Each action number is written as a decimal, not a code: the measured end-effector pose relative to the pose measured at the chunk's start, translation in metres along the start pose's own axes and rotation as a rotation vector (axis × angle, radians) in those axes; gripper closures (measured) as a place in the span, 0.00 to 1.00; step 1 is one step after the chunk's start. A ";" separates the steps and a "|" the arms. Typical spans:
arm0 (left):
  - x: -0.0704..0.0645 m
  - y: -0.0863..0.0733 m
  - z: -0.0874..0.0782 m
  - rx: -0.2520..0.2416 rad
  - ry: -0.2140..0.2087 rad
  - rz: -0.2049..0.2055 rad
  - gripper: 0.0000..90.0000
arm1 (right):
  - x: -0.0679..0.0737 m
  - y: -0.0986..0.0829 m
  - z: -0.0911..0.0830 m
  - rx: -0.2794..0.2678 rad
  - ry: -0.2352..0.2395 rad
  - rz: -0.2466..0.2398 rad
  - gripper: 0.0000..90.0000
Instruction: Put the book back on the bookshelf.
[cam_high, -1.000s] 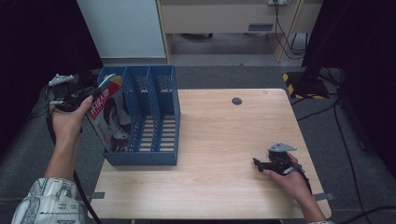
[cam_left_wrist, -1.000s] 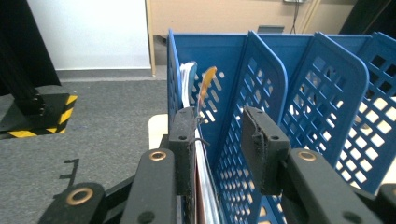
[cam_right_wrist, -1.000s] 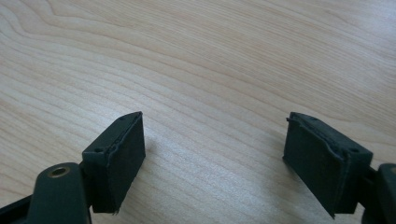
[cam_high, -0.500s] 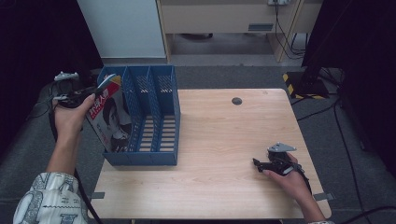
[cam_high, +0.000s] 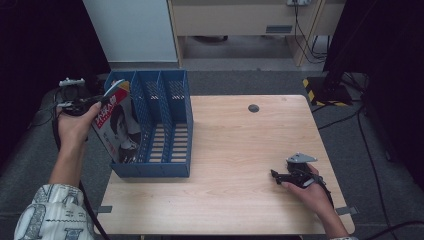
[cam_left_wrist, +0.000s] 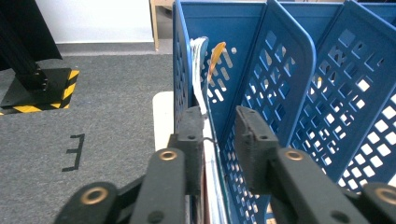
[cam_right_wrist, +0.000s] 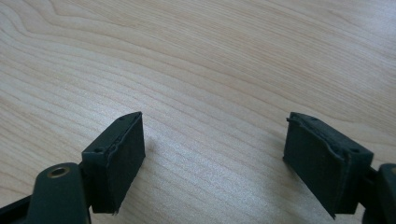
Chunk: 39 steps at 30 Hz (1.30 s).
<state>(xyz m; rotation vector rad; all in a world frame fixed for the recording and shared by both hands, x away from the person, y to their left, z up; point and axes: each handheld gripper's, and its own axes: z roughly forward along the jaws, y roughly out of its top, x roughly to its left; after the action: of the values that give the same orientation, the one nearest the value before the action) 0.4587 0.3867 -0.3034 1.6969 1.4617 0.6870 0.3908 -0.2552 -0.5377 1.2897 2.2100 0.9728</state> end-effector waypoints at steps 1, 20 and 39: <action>0.000 0.000 0.000 0.001 0.001 0.000 0.84 | 0.000 0.000 0.000 0.000 0.000 0.000 0.23; -0.004 0.001 -0.014 -0.051 0.029 0.025 0.97 | 0.000 0.000 0.000 0.000 0.000 0.000 0.23; -0.007 -0.006 -0.009 -0.144 0.045 0.030 0.97 | 0.000 0.000 0.000 -0.001 0.000 0.000 0.23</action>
<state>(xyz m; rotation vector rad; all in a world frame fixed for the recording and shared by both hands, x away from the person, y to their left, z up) 0.4469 0.3823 -0.3024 1.6048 1.3857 0.8316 0.3909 -0.2552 -0.5378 1.2889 2.2093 0.9739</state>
